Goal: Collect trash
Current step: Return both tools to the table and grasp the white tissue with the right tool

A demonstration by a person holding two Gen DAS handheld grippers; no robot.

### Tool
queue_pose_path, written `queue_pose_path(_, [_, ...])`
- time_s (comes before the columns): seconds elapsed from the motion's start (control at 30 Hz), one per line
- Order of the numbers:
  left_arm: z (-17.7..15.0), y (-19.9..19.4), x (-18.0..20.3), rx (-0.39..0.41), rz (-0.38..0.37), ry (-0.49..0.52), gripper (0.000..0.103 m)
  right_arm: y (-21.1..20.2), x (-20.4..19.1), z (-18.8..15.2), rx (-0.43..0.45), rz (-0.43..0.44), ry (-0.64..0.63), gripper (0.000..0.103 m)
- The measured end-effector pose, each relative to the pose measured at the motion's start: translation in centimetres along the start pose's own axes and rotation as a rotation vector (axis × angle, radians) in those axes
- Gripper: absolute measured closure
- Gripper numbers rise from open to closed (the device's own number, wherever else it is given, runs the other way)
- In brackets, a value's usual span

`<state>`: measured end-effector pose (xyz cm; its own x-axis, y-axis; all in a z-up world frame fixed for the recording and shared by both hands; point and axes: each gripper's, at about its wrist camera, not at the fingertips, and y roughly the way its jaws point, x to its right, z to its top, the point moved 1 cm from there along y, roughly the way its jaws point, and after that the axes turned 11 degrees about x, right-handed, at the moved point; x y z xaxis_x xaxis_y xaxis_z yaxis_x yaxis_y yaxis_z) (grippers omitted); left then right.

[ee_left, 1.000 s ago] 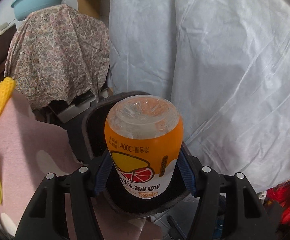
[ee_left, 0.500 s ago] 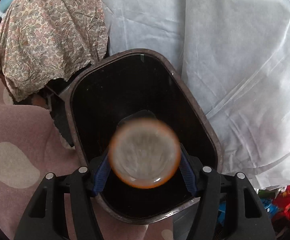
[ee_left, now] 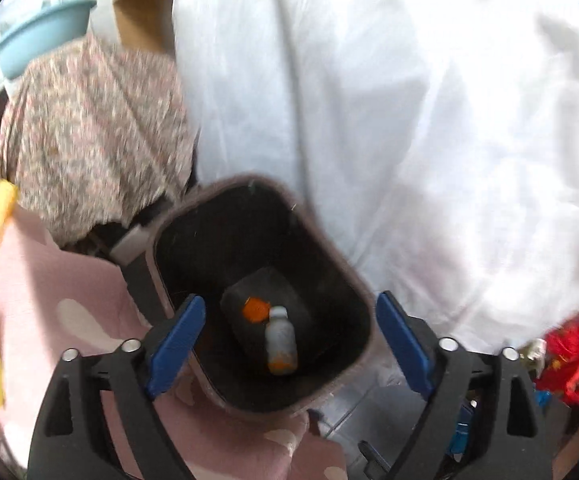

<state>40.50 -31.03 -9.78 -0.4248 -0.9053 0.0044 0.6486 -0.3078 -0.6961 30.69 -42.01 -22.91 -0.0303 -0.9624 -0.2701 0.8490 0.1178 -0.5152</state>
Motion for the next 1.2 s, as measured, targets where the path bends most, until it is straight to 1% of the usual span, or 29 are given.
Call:
queue_pose_path(0.03, [-0.1,-1.7,0.1,0.036,-0.011,0.008,0.008,-0.6,-0.4,-0.1,0.024,-0.009,-0.027,0.013])
queue_pose_path(0.07, [-0.4,-3.4,0.1,0.071,-0.025,0.016,0.005,-1.5,-1.0,-0.2,0.061,-0.016,-0.061,0.012])
queue_pose_path(0.13, [-0.9,-6.5,0.2,0.130,-0.046,0.031,0.005,-3.0,-2.1,-0.3,0.119,-0.003,-0.122,0.010])
queue_pose_path(0.17, [-1.2,-7.9,0.2,0.151,-0.055,0.036,0.005,-3.6,-2.8,-0.3,0.133,-0.001,-0.150,0.008])
queue_pose_path(0.27, [-2.5,-12.2,-0.8,0.203,-0.080,0.032,0.005,-5.4,-4.4,0.0,0.157,0.002,-0.212,0.008])
queue_pose_path(0.33, [-3.3,-14.6,-2.0,0.232,-0.090,0.011,0.005,-6.8,-5.4,0.4,0.181,0.019,-0.216,0.008])
queue_pose_path(0.43, [-4.8,-18.0,-4.4,0.282,-0.082,-0.026,0.005,-8.3,-6.4,1.4,0.165,0.063,-0.175,0.008])
queue_pose_path(0.5, [-6.0,-20.0,-5.7,0.300,-0.042,-0.024,0.005,-9.4,-7.0,2.0,0.173,0.091,-0.145,0.008])
queue_pose_path(0.57, [-7.4,-21.8,-7.0,0.313,0.015,-0.023,0.005,-10.5,-8.1,2.6,0.157,0.123,-0.134,0.008])
queue_pose_path(0.63, [-8.8,-23.8,-9.0,0.338,0.040,-0.046,0.005,-11.8,-9.3,3.2,0.164,0.183,-0.129,0.008])
queue_pose_path(0.7, [-10.3,-26.0,-11.1,0.368,0.070,-0.081,0.005,-12.8,-10.5,3.4,0.184,0.220,-0.130,0.008])
queue_pose_path(0.8, [-12.7,-28.3,-13.6,0.379,0.168,-0.118,0.005,-14.5,-13.1,3.8,0.197,0.263,-0.170,0.008])
queue_pose_path(0.9, [-14.7,-29.6,-15.4,0.359,0.239,-0.156,0.005,-15.4,-16.0,3.6,0.192,0.296,-0.225,0.008])
queue_pose_path(1.0, [-16.9,-30.5,-16.7,0.345,0.265,-0.173,0.005,-15.2,-18.9,3.4,0.162,0.365,-0.269,0.008])
queue_pose_path(1.07, [-18.0,-31.0,-17.4,0.343,0.282,-0.183,0.005,-15.0,-20.6,3.2,0.149,0.369,-0.316,0.008])
queue_pose_path(1.13, [-19.0,-31.4,-18.1,0.338,0.298,-0.195,0.005,-14.0,-22.4,3.1,0.109,0.370,-0.370,0.008])
queue_pose_path(1.2, [-19.8,-31.8,-18.7,0.341,0.305,-0.214,0.005,-13.2,-23.4,3.1,0.077,0.386,-0.386,0.008])
